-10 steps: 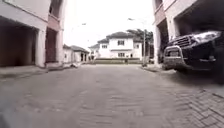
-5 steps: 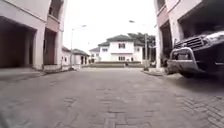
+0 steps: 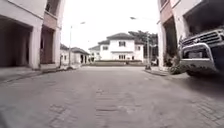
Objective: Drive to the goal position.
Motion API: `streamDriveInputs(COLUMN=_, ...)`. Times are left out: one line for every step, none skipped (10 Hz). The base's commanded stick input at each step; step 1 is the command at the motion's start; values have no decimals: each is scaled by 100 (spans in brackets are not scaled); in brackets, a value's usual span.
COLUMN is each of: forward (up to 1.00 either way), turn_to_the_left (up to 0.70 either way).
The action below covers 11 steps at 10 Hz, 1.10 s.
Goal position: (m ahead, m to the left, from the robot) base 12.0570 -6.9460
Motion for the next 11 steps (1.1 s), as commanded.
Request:
streamDriveInputs(forward=70, turn_to_the_left=0)
streamDriveInputs(forward=70, turn_to_the_left=0)
streamDriveInputs(forward=70, turn_to_the_left=0)
streamDriveInputs(forward=70, turn_to_the_left=0)
streamDriveInputs(forward=70, turn_to_the_left=0)
streamDriveInputs(forward=70, turn_to_the_left=0)
streamDriveInputs(forward=70, turn_to_the_left=0)
streamDriveInputs(forward=70, turn_to_the_left=0)
streamDriveInputs(forward=70, turn_to_the_left=0)
streamDriveInputs(forward=70, turn_to_the_left=0)
streamDriveInputs(forward=70, turn_to_the_left=0)
